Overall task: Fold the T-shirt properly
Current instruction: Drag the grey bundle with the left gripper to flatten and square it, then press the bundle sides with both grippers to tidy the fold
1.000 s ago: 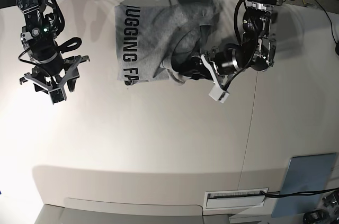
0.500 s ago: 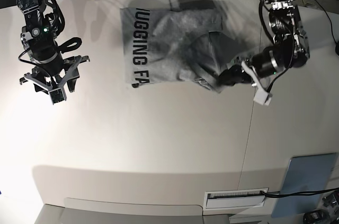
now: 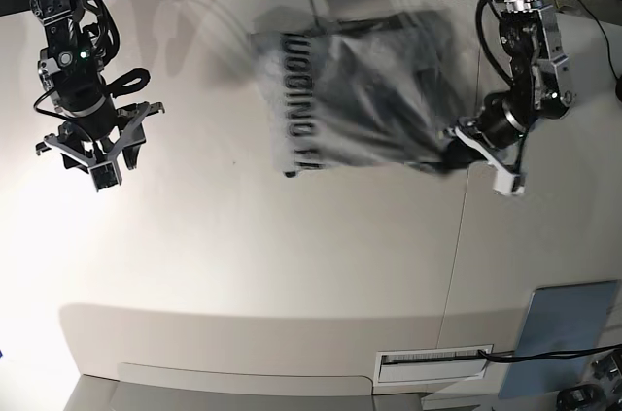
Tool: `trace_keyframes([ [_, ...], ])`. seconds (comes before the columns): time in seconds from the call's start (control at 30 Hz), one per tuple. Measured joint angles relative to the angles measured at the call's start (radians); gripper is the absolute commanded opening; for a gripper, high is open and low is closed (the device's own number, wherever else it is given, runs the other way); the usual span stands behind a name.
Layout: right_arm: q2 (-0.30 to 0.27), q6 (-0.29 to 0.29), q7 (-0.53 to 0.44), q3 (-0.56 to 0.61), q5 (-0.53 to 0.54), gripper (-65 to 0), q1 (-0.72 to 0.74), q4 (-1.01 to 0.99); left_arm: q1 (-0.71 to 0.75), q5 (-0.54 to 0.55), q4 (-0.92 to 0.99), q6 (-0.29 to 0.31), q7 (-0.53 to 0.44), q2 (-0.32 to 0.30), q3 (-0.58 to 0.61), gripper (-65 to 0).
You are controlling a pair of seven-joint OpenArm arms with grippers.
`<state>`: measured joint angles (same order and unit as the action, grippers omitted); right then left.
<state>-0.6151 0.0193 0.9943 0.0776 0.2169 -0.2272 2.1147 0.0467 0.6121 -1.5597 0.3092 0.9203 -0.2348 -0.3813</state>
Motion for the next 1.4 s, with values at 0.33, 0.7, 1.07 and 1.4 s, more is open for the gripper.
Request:
trace_keyframes([
  [0.33,0.000,0.000,-0.022,0.000,0.000,-35.6,0.000,0.000,0.004,-0.092,0.000,0.096,0.013,-0.008,-0.005,-46.8],
  [0.7,0.001,-0.003,-0.121,-0.001,0.074,-44.4,0.015,-0.002,0.005,0.230,-0.066,0.191,0.082,-0.178,-0.008,-46.2],
  [1.07,0.116,-0.119,-0.132,0.048,0.282,-65.0,0.280,-0.194,0.124,0.554,-0.110,0.377,0.366,-0.078,0.000,-65.0],
  [1.4,0.298,-0.120,-0.154,0.423,0.254,-65.0,0.595,-0.521,0.274,0.638,-0.110,0.385,0.396,-0.079,0.006,-65.0],
])
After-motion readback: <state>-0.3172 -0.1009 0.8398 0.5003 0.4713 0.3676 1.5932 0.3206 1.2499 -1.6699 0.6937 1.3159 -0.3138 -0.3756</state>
